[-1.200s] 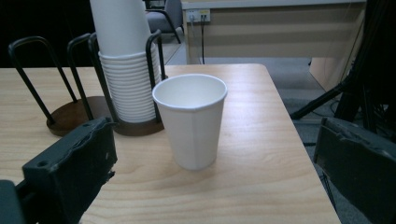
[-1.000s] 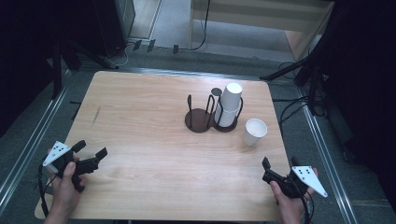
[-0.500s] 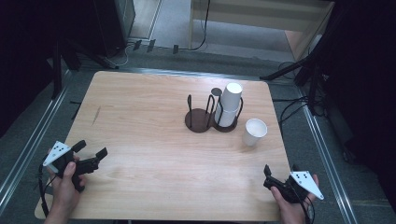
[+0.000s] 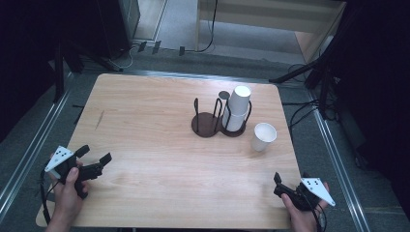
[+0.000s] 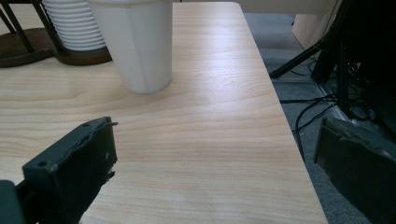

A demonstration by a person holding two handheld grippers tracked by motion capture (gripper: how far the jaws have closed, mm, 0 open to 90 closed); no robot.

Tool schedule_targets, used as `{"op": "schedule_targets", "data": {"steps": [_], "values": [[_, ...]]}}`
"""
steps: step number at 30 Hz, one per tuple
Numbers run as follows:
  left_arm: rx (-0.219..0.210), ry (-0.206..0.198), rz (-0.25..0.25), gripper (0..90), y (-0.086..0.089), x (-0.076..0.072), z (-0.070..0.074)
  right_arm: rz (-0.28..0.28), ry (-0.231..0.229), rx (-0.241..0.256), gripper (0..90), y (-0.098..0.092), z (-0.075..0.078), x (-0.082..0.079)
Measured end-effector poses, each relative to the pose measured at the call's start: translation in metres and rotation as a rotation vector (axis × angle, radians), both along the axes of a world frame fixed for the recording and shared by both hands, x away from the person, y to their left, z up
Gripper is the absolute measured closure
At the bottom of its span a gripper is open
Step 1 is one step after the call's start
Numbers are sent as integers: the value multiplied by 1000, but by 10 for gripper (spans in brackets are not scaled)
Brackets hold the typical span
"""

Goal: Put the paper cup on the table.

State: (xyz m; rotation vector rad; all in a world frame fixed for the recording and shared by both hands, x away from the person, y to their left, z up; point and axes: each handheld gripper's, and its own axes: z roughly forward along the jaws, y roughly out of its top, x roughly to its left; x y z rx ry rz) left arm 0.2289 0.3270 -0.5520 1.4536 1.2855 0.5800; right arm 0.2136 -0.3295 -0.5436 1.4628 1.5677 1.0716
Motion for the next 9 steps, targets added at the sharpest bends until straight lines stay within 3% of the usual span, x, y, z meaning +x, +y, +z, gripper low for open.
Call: {"op": "schedule_targets", "data": {"steps": [9], "values": [[11,1,-1,0,-1,1,0,3,1,6,0,0,0,1]]}}
